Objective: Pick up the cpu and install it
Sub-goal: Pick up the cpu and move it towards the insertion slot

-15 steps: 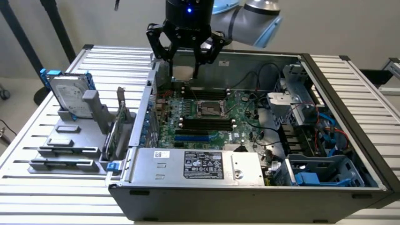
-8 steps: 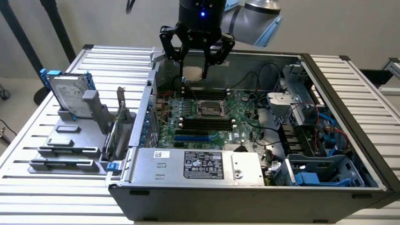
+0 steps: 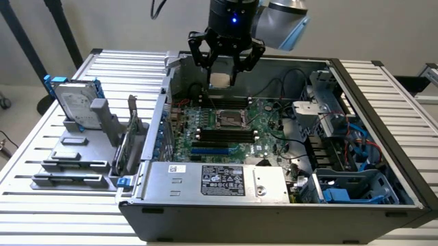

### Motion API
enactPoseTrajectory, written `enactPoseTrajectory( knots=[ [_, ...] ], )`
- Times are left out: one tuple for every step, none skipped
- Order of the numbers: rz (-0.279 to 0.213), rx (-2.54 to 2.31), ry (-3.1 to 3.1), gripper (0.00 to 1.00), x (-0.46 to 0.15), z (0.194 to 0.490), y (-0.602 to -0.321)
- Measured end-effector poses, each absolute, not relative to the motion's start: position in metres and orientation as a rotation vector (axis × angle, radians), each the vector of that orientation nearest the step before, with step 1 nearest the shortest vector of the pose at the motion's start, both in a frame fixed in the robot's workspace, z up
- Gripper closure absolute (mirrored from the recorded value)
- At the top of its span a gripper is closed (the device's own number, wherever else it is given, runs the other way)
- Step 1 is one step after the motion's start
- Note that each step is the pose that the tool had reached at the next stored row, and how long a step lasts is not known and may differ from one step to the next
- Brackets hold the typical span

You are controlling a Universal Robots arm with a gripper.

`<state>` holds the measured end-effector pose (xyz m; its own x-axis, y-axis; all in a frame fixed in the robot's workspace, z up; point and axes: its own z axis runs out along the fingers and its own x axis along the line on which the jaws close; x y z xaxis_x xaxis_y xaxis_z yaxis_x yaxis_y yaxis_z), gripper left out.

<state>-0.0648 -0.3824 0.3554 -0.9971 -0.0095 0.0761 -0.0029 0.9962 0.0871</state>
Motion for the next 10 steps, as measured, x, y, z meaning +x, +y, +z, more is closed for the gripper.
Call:
enactPoseTrajectory(
  knots=[
    [-0.134,0.009,-3.062,0.46,-0.063,0.354,-0.38],
    [-0.134,0.009,-3.062,0.46,-0.061,0.352,-0.377],
    [-0.134,0.009,-3.062,0.46,-0.059,0.35,-0.374],
    [-0.135,0.01,-3.062,0.46,-0.057,0.348,-0.371],
    [-0.135,0.01,-3.062,0.46,-0.055,0.346,-0.369],
    [-0.135,0.009,-3.062,0.46,-0.053,0.344,-0.366],
    [-0.135,0.01,-3.062,0.46,-0.051,0.343,-0.363],
    [-0.135,0.01,-3.062,0.46,-0.049,0.341,-0.361],
    [-0.135,0.01,-3.062,0.46,-0.047,0.339,-0.358],
    [-0.135,0.01,-3.062,0.46,-0.045,0.337,-0.355]
  ],
)
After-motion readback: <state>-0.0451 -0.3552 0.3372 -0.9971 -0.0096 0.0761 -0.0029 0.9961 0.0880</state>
